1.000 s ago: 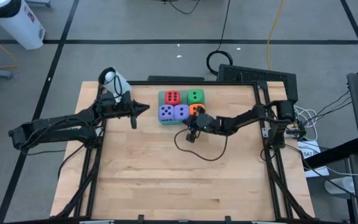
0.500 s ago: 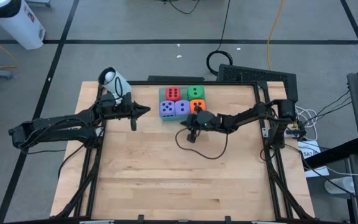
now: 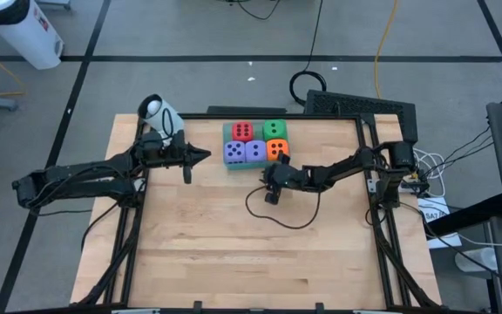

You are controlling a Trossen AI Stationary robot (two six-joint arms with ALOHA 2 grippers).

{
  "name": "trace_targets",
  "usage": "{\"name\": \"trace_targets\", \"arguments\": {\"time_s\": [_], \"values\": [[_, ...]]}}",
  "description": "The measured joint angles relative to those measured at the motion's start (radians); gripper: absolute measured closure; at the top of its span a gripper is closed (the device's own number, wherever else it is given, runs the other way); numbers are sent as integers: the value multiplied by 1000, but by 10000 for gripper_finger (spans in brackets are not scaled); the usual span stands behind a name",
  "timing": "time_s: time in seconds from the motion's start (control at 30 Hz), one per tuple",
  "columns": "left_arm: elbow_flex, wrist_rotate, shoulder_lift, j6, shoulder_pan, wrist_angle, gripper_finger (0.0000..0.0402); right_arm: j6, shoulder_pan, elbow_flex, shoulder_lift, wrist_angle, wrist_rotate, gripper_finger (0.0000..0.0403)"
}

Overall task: Pick & Place Dice
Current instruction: Put the small yellow die into the blue bin

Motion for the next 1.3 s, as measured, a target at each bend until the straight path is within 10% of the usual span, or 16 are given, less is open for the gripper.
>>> {"name": "trace_targets", "arguments": {"time_s": [0.3, 0.63, 0.93, 1.3], "values": [[0, 0, 0, 5, 0, -2, 376, 49, -45, -21, 6, 25, -96, 214], [0, 0, 0, 8, 0, -2, 376, 18, -56, -53, 5, 78, -128, 231], [0, -1, 0, 8, 0, -8, 376, 78, 21, -57, 11, 64, 72, 231], [0, -2, 0, 28, 0, -10, 376, 175, -9, -57, 69, 101, -18, 233]]}}
